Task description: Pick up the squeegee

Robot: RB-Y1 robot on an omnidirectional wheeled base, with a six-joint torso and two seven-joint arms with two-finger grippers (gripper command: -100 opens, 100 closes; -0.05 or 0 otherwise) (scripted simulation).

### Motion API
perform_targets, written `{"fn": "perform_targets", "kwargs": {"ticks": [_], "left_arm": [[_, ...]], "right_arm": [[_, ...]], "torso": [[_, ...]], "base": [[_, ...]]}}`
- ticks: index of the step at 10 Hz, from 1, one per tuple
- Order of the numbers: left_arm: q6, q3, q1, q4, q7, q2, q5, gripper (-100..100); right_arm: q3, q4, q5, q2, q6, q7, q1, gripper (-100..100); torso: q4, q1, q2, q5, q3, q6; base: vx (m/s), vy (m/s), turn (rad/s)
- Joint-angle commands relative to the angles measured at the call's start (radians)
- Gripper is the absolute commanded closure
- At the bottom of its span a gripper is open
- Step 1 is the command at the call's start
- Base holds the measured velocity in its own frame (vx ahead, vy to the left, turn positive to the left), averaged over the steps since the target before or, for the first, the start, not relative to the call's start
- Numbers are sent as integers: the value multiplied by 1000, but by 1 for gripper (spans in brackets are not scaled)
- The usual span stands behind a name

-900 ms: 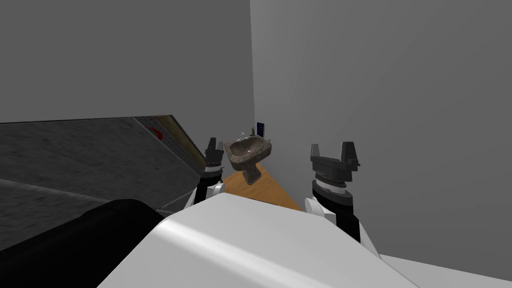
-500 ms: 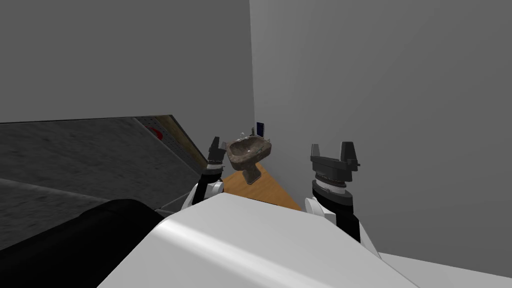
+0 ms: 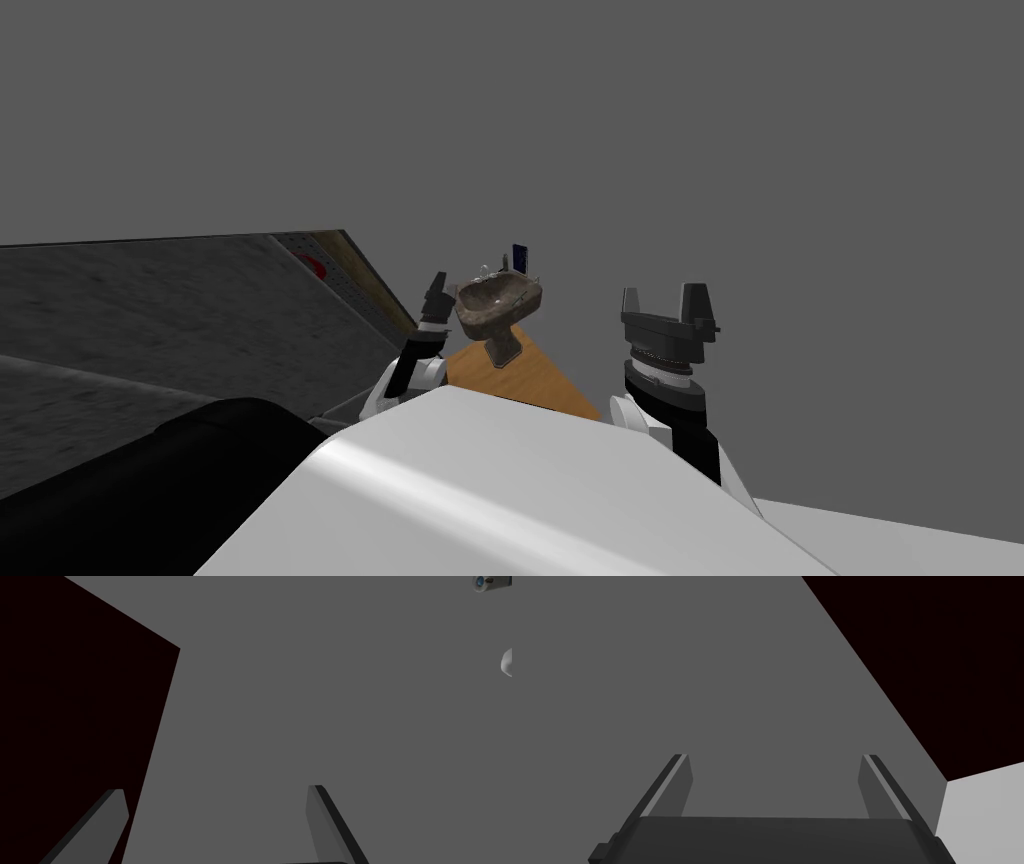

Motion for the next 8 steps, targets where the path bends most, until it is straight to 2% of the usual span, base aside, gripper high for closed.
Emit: {"fn": "perform_targets", "kwargs": {"ticks": [1,2,4,5,8], "left_arm": [[43,5,-10,3,11,12,5,-100],[71,12,-30,7,30,33,15,-100],[103,12,-30,7,30,33,15,-100],[144,19,-52,12,50,55,25,-100],[226,26,-75,17,71,76,35,-100]], "right_arm": [[0,0,0,0,0,0,0,0],[0,0,0,0,0,0,0,0],[0,0,0,0,0,0,0,0],[0,0,0,0,0,0,0,0],[0,0,0,0,0,0,0,0]], "torso": [[0,0,0,0,0,0],[0,0,0,0,0,0],[0,0,0,0,0,0],[0,0,0,0,0,0],[0,0,0,0,0,0]], "base": [[-16,-3,-6],[-18,-3,-13],[-12,-1,-4],[-16,-4,-17],[-19,-5,-13]]}}
